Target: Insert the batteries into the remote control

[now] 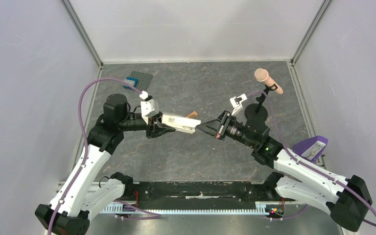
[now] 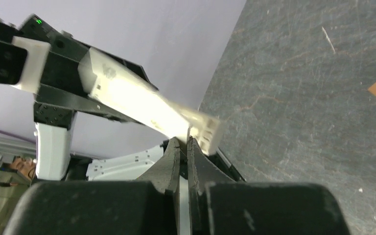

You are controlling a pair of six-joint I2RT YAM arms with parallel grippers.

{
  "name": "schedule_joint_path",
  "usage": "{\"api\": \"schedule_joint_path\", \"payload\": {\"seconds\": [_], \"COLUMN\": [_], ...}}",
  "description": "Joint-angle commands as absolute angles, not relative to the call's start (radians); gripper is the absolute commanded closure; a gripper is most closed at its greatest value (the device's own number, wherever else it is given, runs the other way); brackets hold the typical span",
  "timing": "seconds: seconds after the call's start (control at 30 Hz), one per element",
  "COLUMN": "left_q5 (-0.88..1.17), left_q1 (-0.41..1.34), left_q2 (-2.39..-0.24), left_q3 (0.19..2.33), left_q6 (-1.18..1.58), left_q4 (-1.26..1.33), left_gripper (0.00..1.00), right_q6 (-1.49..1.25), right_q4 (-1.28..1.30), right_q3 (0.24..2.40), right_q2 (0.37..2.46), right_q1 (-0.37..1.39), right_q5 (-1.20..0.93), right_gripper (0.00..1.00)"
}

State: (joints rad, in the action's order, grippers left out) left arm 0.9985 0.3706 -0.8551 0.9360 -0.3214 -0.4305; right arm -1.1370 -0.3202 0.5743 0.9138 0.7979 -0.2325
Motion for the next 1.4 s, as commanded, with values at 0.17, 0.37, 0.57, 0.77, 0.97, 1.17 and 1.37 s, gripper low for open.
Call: {"api": "schedule_joint_path", "payload": {"seconds": [0.17, 0.37, 0.57, 0.77, 0.97, 1.17, 1.37], "left_q5": [0.87, 0.681, 0.457, 0.234, 0.253, 0.321, 0.373], "left_q1": [0.383, 0.383, 0.383, 0.382, 0.383, 0.383, 0.383], "left_q2": [-0.873, -0.863, -0.783, -0.721, -0.702, -0.683, -0.671], "left_q3": [0.886, 0.843, 0.859, 0.853, 0.865, 0.861, 0.826], "left_q6": [-0.377, -0.326, -0.335, -0.386, -0.369, -0.313, -0.253], "left_q4": [-0.424, -0.388, -0.463, -0.524, -0.535, -0.494, -0.436], "left_gripper": [0.98, 0.98, 0.98, 0.98, 0.98, 0.98, 0.98], "right_q6": [-1.074, -1.064, -1.061, -1.051, -1.071, -1.178, -1.258], "right_q4": [-0.447, -0.474, -0.547, -0.555, -0.541, -0.547, -0.567], "right_q3": [0.579, 0.57, 0.559, 0.537, 0.541, 0.522, 0.522], "right_q2": [0.898, 0.937, 0.984, 1.008, 1.088, 1.216, 1.343], "right_q1": [0.783, 0.783, 0.783, 0.782, 0.784, 0.793, 0.809], "right_q5": [-0.1, -0.099, -0.136, -0.101, -0.019, 0.051, 0.074], "right_gripper": [1.0, 1.0, 1.0, 1.0, 1.0, 1.0, 1.0]}}
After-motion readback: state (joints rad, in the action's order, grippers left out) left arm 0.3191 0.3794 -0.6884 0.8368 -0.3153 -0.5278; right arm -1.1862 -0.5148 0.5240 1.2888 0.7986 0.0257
